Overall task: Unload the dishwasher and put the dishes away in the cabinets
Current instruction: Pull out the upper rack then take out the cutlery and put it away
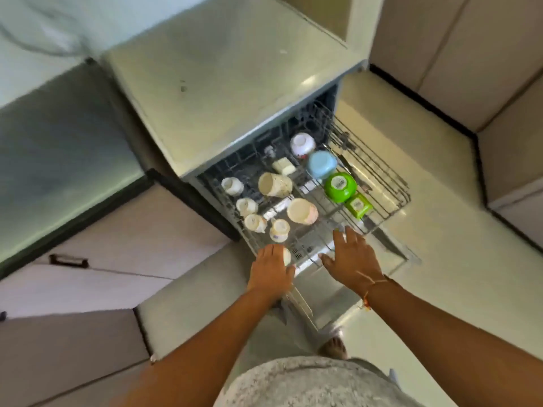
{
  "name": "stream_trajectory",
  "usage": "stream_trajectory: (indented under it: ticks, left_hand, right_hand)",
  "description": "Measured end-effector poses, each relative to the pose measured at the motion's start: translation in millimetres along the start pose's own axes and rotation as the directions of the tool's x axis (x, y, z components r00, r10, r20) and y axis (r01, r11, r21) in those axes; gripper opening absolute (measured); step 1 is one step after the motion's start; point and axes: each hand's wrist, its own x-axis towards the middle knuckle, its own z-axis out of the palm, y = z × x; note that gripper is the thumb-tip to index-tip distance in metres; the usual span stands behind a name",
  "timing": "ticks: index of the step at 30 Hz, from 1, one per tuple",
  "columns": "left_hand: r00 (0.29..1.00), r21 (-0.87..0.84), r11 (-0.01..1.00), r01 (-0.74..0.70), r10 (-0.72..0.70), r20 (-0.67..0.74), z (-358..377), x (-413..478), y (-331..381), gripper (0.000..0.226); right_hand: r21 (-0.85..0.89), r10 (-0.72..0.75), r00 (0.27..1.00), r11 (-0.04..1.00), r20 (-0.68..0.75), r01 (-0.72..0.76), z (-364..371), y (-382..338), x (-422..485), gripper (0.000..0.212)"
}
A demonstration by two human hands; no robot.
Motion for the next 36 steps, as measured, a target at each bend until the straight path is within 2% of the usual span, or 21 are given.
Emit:
stream_trajectory:
  ticks: [4,6,9,11,13,16,18,19,23,25,27,29,31,33,36]
  left_hand:
    - [0.959,-0.016,0.989,0.15,-0.15,-0.243,-35.8,-64.7,-3.8,0.07]
    - [0.906,0.002,0.972,0.236,-0.219,-0.363,-55.8,-108.3,-18.0,0.073]
    - [0.78,-0.01,0.932,0.361,-0.309,-0.544,-94.9,-175.0,-46.1,0.074]
    - [0.624,-0.047,0.872,0.487,-0.385,-0.68,-123.4,-227.4,-71.5,0.075]
    - [0.445,-0.075,0.792,0.606,-0.415,-0.794,-155.9,-289.0,-97.1,0.075]
    - [0.227,-0.127,0.656,0.744,-0.427,-0.875,-198.5,-387.1,-120.9,0.075]
    - [0.046,-0.206,0.573,0.794,-0.394,-0.918,-223.7,-460.2,-131.9,0.074]
    - [-0.035,-0.248,0.535,0.808,-0.376,-0.926,-234.2,-492.5,-135.2,0.074]
    - [-0.33,-0.448,0.393,0.803,-0.333,-0.883,-257.8,-634.1,-140.4,0.076]
    - [-0.444,-0.536,0.357,0.765,-0.31,-0.841,-262.8,-693.3,-141.6,0.076]
    - [-0.542,-0.608,0.366,0.705,-0.275,-0.794,-268.5,-745.3,-145.2,0.075]
    - [-0.621,-0.674,0.419,0.609,-0.277,-0.733,-280.0,-785.3,-152.8,0.072]
    - [-0.697,-0.738,0.501,0.452,-0.318,-0.643,-294.7,-820.8,-166.8,0.07]
    - [-0.741,-0.775,0.577,0.258,-0.396,-0.542,-311.1,-851.9,-188.7,0.067]
    - [-0.737,-0.788,0.613,0.056,-0.508,-0.447,-335.1,-887.5,-228.9,0.065]
  right_hand:
    - [-0.128,-0.3,0.949,0.949,-0.096,0.287,-33.7,-33.1,-18.8,0.086]
    - [-0.187,-0.478,0.871,0.871,-0.11,0.454,-49.0,-68.1,-30.5,0.087]
    - [-0.282,-0.704,0.696,0.703,-0.144,0.653,-71.3,-141.6,-55.7,0.087]
    - [-0.311,-0.834,0.532,0.549,-0.144,0.776,-85.8,-205.0,-85.9,0.086]
    - [-0.324,-0.928,0.338,0.373,-0.158,0.87,-103.5,-272.1,-133.3,0.086]
    - [-0.339,-0.985,0.077,0.127,-0.155,0.932,-126.5,-354.8,-217.5,0.084]
    - [-0.353,-0.964,-0.145,-0.059,-0.224,0.934,-138.3,-405.0,-281.2,0.081]
    - [-0.349,-0.942,-0.231,-0.137,-0.244,0.927,-142.4,-425.4,-310.2,0.08]
    - [-0.345,-0.807,-0.52,-0.421,-0.278,0.839,-156.2,-499.2,-448.6,0.077]
    - [-0.348,-0.744,-0.602,-0.504,-0.291,0.791,-158.6,-522.7,-509.7,0.075]
    - [-0.341,-0.7,-0.653,-0.562,-0.29,0.754,-158.2,-543.7,-566.8,0.075]
    - [-0.345,-0.665,-0.693,-0.604,-0.277,0.718,-156.5,-564.3,-612.5,0.074]
    - [-0.35,-0.632,-0.724,-0.635,-0.276,0.689,-153.5,-586.9,-651.4,0.072]
    - [-0.348,-0.617,-0.736,-0.649,-0.278,0.676,-150.5,-612.3,-684.0,0.071]
    - [-0.322,-0.625,-0.735,-0.662,-0.263,0.677,-143.5,-651.2,-725.1,0.072]
